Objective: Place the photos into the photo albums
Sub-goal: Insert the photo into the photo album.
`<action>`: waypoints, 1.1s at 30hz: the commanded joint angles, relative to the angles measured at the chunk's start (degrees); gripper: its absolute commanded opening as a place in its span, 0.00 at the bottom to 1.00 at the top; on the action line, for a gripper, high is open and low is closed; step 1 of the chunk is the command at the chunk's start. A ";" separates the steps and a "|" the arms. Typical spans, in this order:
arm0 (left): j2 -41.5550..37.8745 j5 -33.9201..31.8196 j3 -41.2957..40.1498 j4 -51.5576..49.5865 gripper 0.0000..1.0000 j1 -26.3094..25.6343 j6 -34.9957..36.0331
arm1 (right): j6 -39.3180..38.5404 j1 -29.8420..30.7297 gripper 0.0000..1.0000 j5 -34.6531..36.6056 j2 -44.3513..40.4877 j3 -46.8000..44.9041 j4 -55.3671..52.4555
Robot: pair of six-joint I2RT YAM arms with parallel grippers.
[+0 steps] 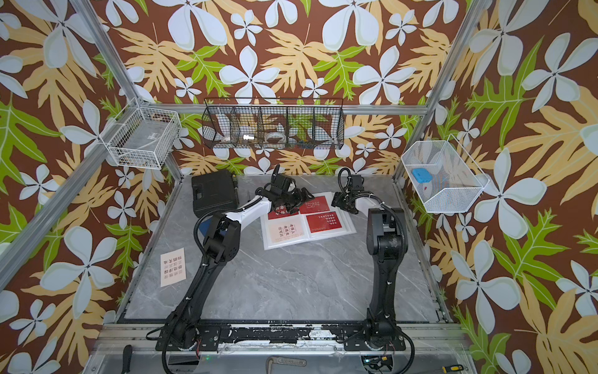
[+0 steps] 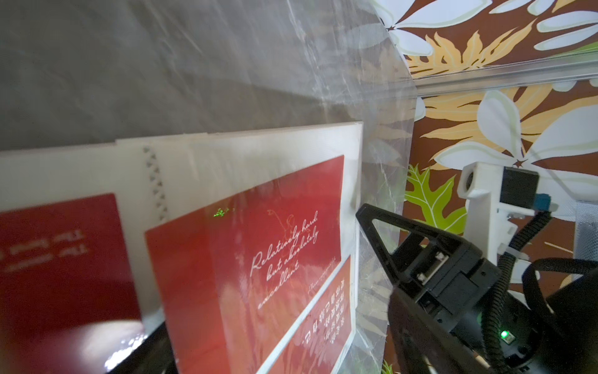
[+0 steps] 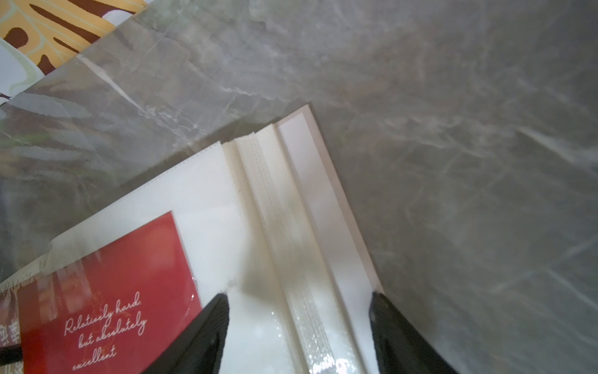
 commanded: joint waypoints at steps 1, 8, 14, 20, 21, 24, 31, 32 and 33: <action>-2.65 1.21 -1.61 1.34 0.88 -0.53 0.47 | 0.53 0.33 0.71 -2.73 0.65 -1.09 -5.45; -8.15 -10.39 -7.45 -7.32 0.88 0.68 8.21 | 3.12 0.97 0.72 -6.54 -2.06 -7.94 -3.82; -9.00 -13.31 -6.55 -11.46 0.89 2.17 14.10 | 6.21 3.67 0.72 -7.38 -7.48 -16.68 -1.76; -9.94 -15.73 -5.52 -16.17 0.89 2.22 17.45 | 5.26 3.42 0.73 -5.60 -10.95 -17.29 -2.60; -10.31 -16.61 -5.82 -16.44 0.89 1.96 17.77 | 4.83 3.26 0.73 -5.09 -10.87 -16.47 -2.98; -10.29 -19.89 -5.06 -19.12 0.89 1.29 18.10 | 4.05 3.06 0.74 -4.97 -9.90 -14.51 -3.71; -8.73 -24.28 -2.61 -22.32 0.89 -0.47 17.05 | 4.05 3.14 0.74 -5.59 -8.28 -13.81 -3.15; -8.34 -24.35 -2.21 -22.60 0.89 -0.76 16.55 | 4.19 3.14 0.74 -5.57 -8.28 -13.88 -3.04; -8.04 -24.31 -2.02 -22.78 0.89 -0.95 16.00 | 4.16 3.15 0.74 -5.58 -8.13 -13.89 -2.97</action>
